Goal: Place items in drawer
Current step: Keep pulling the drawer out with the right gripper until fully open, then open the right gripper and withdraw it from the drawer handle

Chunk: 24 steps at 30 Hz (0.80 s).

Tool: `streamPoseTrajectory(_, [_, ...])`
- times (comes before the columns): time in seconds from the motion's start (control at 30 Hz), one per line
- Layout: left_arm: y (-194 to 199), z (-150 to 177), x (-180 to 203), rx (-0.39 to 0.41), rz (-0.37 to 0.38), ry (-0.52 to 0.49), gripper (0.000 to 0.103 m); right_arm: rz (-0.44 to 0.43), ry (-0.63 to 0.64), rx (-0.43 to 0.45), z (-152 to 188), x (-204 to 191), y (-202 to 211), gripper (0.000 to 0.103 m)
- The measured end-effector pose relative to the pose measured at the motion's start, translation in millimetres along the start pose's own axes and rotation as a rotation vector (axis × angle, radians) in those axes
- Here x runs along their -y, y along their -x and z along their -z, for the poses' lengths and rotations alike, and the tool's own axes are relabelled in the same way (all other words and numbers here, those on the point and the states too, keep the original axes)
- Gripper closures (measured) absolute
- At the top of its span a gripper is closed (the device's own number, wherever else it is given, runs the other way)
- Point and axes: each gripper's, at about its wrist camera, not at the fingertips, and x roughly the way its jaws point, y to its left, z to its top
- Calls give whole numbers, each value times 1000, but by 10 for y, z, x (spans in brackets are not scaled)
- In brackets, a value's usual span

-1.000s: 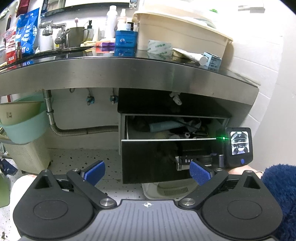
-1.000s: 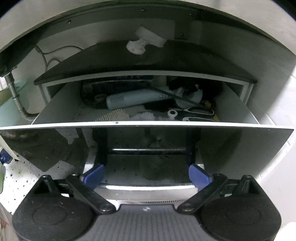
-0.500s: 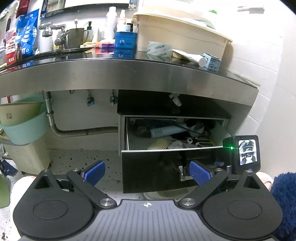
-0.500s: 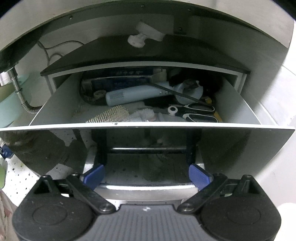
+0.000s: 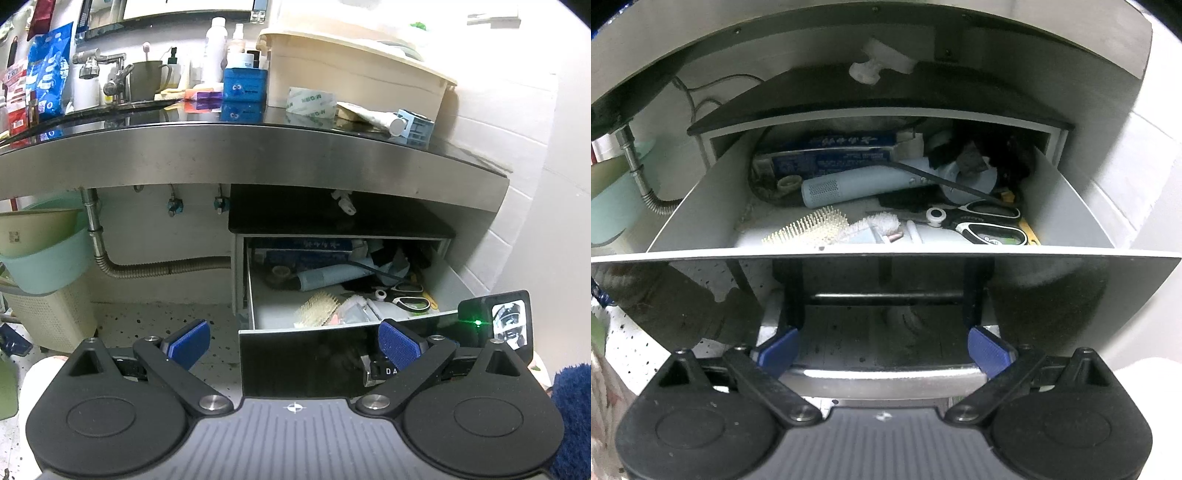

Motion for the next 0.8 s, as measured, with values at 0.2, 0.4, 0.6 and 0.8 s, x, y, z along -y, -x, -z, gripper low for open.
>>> streamPoseTrajectory(0.2, [-3,-3,14,-1,5,-9,4,-2,-2,-30,-68,5,-54,5])
streamPoseTrajectory(0.4, [-10,-3,5,-5,5,-4,4,-1,2,-52,-113,28,-123,5])
streamPoseTrajectory(0.6, [-2,3,14,-3,11,-7,4,-4,9,-82,-122,39,-123,4])
streamPoseTrajectory(0.8, [-3,3,10,-3,12,-4,4,-9,9,-101,-139,39,-100,4])
